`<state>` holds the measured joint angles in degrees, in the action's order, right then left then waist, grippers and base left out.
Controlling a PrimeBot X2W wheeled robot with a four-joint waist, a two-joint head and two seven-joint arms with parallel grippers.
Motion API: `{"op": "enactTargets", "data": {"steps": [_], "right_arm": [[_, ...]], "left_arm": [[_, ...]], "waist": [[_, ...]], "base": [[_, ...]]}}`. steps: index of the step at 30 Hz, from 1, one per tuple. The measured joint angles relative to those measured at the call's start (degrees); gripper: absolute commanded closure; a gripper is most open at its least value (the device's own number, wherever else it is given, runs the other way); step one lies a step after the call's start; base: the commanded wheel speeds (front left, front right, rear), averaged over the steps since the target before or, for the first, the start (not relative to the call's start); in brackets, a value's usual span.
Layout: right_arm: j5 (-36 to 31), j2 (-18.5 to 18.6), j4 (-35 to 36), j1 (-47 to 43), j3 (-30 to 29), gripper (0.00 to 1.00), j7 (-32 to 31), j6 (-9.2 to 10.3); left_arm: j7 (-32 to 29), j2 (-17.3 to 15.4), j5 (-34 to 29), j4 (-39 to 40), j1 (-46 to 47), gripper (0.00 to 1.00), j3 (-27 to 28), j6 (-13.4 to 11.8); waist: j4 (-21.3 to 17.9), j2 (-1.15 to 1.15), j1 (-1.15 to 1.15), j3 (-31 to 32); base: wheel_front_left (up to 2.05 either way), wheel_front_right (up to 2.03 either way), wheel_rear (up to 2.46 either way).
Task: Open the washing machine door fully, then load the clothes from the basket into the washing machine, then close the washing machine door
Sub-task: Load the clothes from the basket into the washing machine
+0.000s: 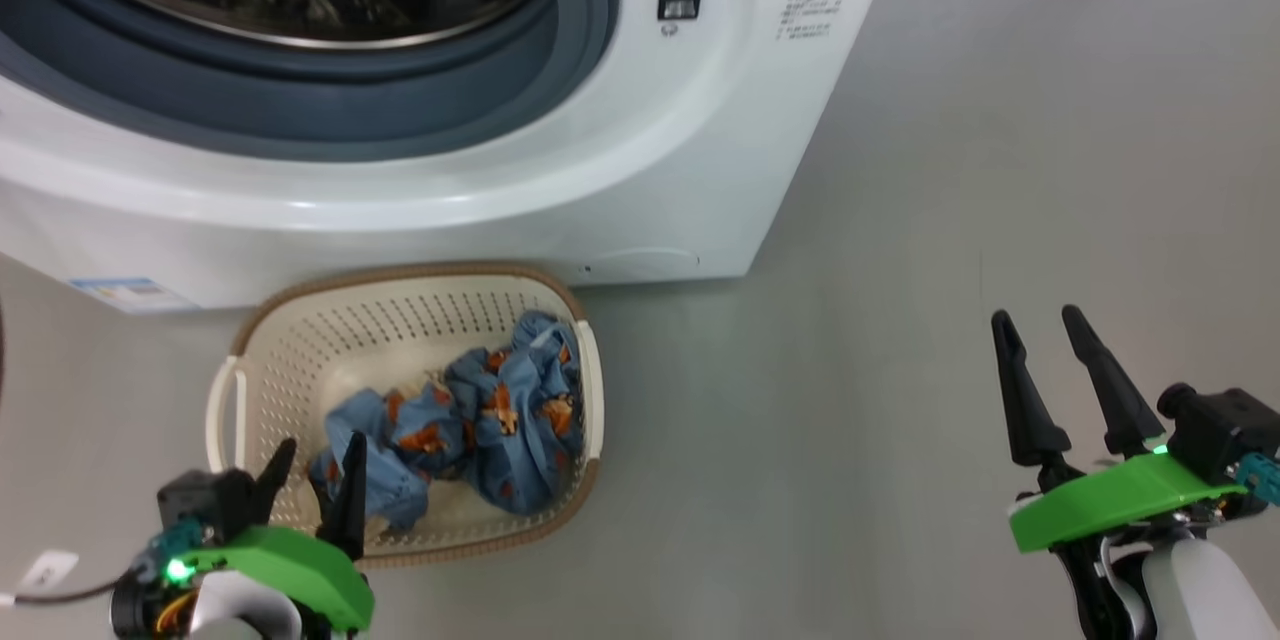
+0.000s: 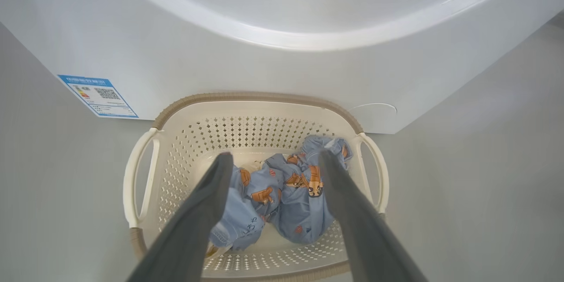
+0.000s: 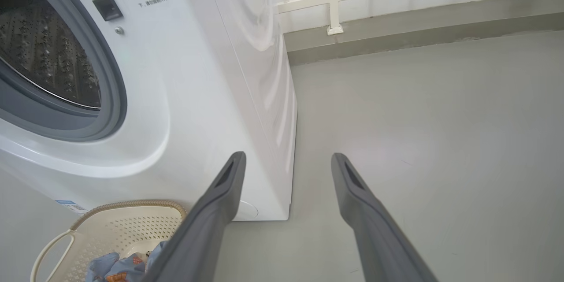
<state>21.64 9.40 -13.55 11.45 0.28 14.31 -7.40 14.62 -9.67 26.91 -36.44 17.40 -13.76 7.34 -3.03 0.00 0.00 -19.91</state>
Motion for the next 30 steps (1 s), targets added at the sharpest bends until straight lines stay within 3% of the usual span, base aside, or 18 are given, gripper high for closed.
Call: {"op": "enactTargets", "data": {"steps": [21,30], "right_arm": [[-0.5,-0.6,2.4,9.0,0.8,0.0,0.0,0.0],[-0.9,-0.9,3.3,11.4,1.0,0.0,0.0,0.0]], "left_arm": [[0.0,-1.3,5.9,-26.4,22.9,0.0,-10.4,0.1],[-2.3,-2.0,9.2,-32.3,29.7,0.0,-15.7,0.1]], "waist": [[-0.9,0.0,0.0,-15.6],[-1.7,0.0,0.0,-21.4]], "base": [[0.0,0.0,0.0],[0.0,0.0,0.0]]}}
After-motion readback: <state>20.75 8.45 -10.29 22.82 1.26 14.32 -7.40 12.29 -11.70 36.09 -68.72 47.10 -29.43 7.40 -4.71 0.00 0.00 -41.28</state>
